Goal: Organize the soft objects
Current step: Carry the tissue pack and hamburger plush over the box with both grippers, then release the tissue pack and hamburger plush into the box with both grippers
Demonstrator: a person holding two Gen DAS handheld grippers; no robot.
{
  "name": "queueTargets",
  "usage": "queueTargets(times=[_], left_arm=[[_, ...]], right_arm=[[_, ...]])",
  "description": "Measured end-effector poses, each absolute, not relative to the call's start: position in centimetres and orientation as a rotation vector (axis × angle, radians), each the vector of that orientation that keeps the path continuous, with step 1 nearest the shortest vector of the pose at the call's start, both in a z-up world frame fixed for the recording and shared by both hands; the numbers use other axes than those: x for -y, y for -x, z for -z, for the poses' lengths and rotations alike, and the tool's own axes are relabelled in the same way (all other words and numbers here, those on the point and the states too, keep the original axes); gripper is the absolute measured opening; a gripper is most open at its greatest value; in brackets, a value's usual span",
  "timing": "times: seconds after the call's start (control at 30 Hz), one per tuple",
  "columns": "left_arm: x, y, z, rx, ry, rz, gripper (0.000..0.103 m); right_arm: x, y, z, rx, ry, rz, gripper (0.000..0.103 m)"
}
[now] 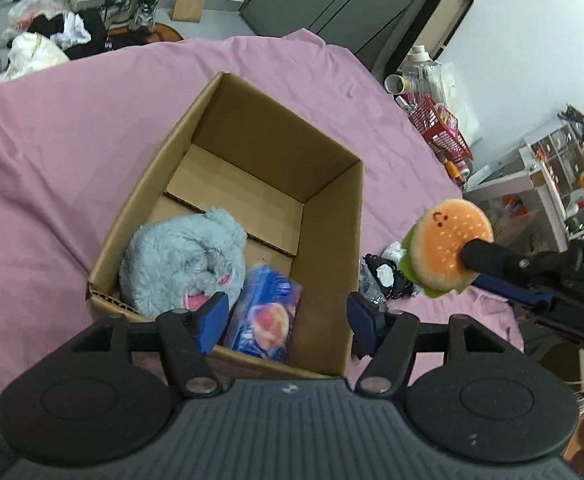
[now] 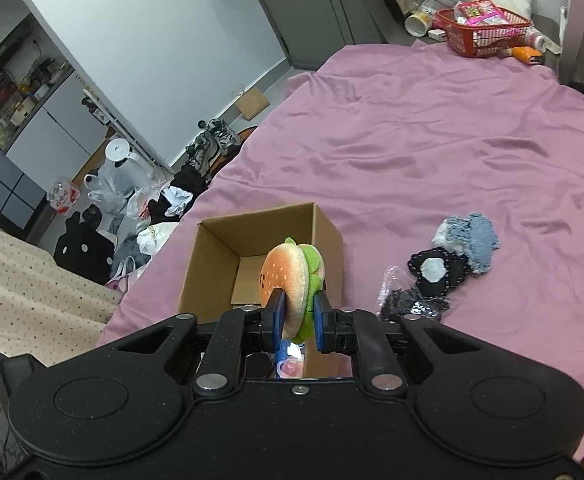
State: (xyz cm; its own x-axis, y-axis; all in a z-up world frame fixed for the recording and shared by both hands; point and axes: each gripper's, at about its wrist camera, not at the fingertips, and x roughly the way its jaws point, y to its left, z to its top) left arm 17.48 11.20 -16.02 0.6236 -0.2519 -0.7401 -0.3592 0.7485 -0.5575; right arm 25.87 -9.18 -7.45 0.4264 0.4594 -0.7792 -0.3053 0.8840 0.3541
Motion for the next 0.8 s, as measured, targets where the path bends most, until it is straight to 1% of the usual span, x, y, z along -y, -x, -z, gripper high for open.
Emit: queueTargets(times=[0.27, 0.3, 0.37, 0.47, 0.5, 0.53, 0.57, 0.6, 0.67, 0.73, 0.8], left_arm=[[-13.6, -17.0, 13.8, -0.857, 0.76, -0.142, 0.066], [-13.9, -16.9, 13.6, -0.851, 0.757, -0.152, 0.066], [-14.3, -16.9, 13.2, -0.845, 0.754, -0.169, 0.066], [-14.5, -16.7, 12.9, -0.841, 0.751, -0.18, 0.066], [-14.5, -16.7, 12.7, -0.841, 0.746, -0.183, 0.066], [-14.5, -16.6, 12.6, -0.841, 0.743, -0.186, 0.066], [-14.5, -16.4, 12.4, -0.84, 0.738, -0.19, 0.068], [-14.5, -16.3, 12.2, -0.838, 0.732, -0.196, 0.073], [-14.2, -16.0, 11.7, -0.827, 0.717, -0.206, 0.076], [-14.0, -15.8, 11.2, -0.821, 0.704, -0.211, 0.079], [-13.6, -15.6, 10.8, -0.818, 0.698, -0.209, 0.082]], right_arm=[[8.1, -26.1, 7.6, -1.028, -0.191, -0.508, 0.016], [8.1, -26.1, 7.4, -1.028, -0.213, -0.516, 0.021], [8.2, -26.1, 7.1, -1.03, -0.246, -0.526, 0.023], [8.3, -25.7, 6.4, -1.012, -0.246, -0.522, 0.03], [8.3, -25.6, 6.3, -1.007, -0.243, -0.518, 0.036], [8.4, -25.5, 6.2, -1.002, -0.237, -0.508, 0.048], [8.5, -25.3, 6.0, -0.996, -0.227, -0.492, 0.054], [8.7, -25.1, 5.8, -0.984, -0.212, -0.473, 0.061], [9.0, -24.8, 5.5, -0.971, -0.197, -0.455, 0.068], [9.5, -24.5, 5.3, -0.968, -0.2, -0.429, 0.08], [9.9, -24.2, 4.9, -0.955, -0.186, -0.398, 0.086]])
